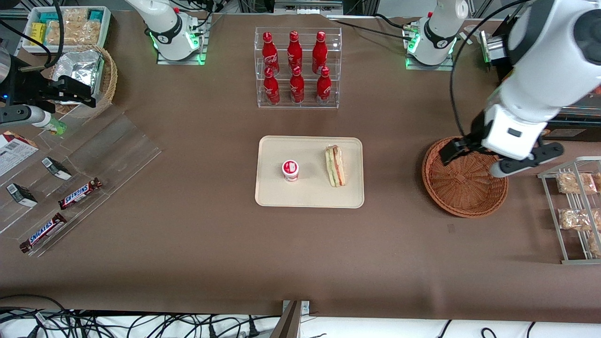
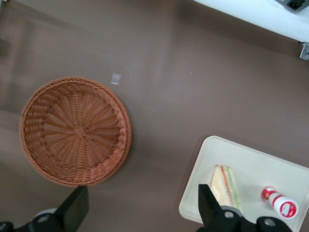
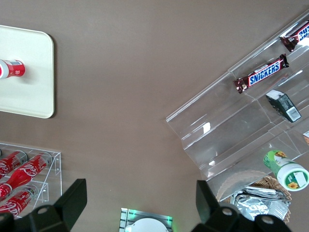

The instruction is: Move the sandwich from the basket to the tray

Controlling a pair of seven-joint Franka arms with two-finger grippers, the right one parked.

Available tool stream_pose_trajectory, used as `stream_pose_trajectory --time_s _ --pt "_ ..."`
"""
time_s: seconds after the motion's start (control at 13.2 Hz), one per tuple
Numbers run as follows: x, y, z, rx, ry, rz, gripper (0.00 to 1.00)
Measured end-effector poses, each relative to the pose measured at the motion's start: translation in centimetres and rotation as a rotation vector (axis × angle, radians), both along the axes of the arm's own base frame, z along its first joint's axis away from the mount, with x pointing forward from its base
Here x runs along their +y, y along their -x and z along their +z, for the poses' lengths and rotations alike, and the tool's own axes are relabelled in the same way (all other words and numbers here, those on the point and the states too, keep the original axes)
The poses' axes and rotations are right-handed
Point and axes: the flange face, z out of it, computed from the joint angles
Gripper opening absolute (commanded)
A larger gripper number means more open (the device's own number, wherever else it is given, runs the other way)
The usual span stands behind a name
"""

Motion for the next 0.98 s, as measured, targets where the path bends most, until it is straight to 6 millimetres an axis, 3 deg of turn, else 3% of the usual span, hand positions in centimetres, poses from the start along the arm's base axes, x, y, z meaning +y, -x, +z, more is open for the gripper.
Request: stream_pose_trajectory --time_s 0.3,0.53,0.68,0.98 --pt "7.4 0.2 0.6 0.046 0.02 -0.088 1.0" --pt "10.4 0.8 1.6 0.045 0.007 -0.185 1.0" --pt "11.3 1.5 2.3 0.047 -0.003 -0.268 1.0" --pt "10.3 2.0 2.5 0.049 -0.007 -0.377 1.0"
